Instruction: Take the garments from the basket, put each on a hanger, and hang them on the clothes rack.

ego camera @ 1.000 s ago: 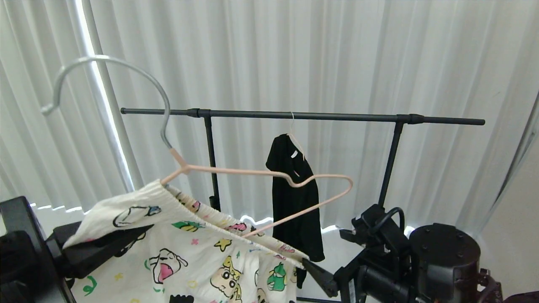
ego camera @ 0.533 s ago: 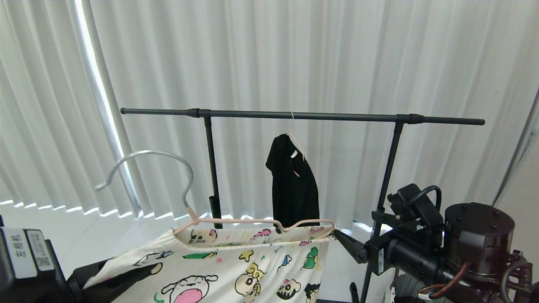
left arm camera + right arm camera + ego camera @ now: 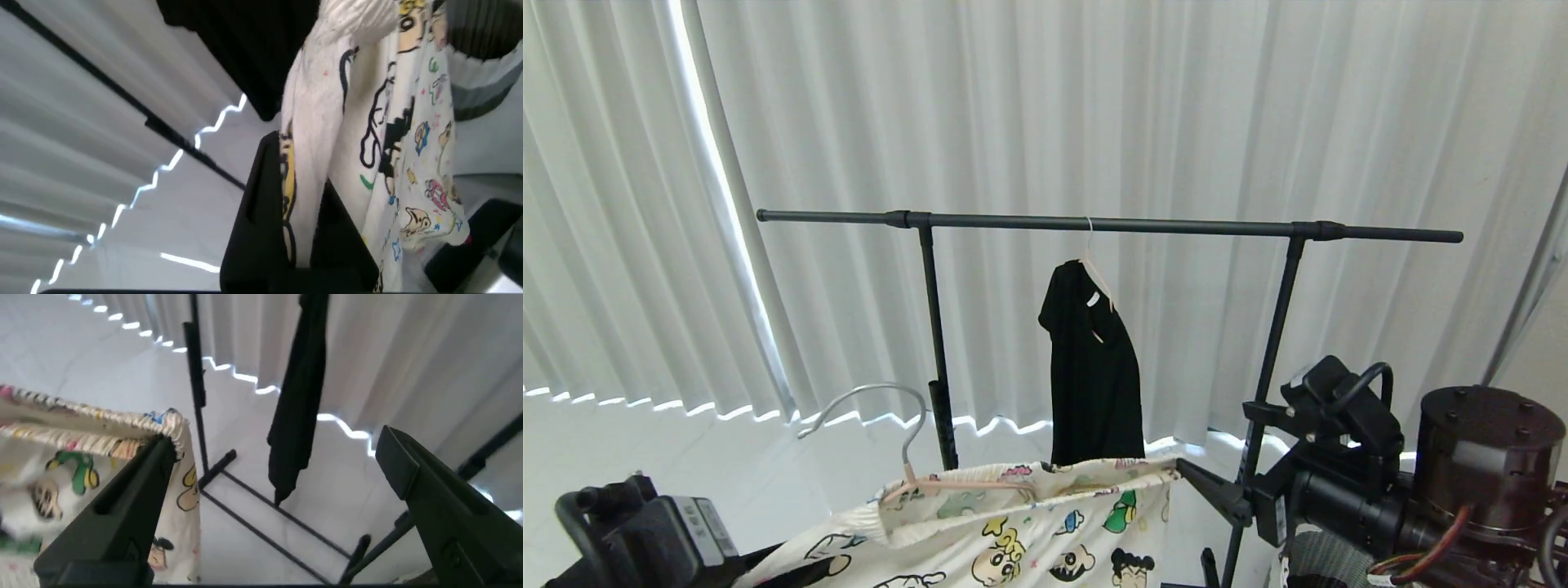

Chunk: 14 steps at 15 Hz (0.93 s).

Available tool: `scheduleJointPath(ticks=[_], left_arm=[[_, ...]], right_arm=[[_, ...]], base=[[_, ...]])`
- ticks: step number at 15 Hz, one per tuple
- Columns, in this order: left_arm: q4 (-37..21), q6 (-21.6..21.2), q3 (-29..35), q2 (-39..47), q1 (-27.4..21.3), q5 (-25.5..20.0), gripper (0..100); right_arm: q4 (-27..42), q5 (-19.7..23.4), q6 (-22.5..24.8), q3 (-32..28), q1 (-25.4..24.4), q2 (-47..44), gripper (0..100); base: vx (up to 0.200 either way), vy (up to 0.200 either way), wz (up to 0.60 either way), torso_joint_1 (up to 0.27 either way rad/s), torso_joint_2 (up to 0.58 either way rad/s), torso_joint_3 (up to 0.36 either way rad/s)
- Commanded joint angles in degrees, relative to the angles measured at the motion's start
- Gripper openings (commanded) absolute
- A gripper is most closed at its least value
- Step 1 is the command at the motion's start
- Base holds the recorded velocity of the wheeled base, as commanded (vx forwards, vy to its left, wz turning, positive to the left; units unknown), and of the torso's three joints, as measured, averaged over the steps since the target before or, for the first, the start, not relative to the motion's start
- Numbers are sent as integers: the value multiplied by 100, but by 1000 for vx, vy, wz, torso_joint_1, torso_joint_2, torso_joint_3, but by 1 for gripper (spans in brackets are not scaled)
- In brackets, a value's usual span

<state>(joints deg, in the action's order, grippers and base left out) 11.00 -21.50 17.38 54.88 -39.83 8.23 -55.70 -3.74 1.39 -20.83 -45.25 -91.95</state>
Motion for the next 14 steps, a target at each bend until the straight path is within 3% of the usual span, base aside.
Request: scheduleJointPath(ticks=[1,4,7,10,14], left_arm=[[8,155,266,436,54,74,0],[8,454,547,559,28,74,0],[8,445,512,392,-403,38,0],[8,428,529,462,-1133,38,0],[245,366,547,567,-1897,30,0]], right_arm=[[235,295,309,-35,-274,362,100],[437,383,520,-35,-889,485,100],[727,532,731,-149,-959,529,100],[1993,1113,916,-975,-959,784,100],[3425,2062,1628,-1898,-1003,846,100]], base=[[0,0,0,0,0,0],[0,0,0,0,0,0],[0,0,0,0,0,0],[0,0,0,0,0,0],[0,0,0,0,0,0]])
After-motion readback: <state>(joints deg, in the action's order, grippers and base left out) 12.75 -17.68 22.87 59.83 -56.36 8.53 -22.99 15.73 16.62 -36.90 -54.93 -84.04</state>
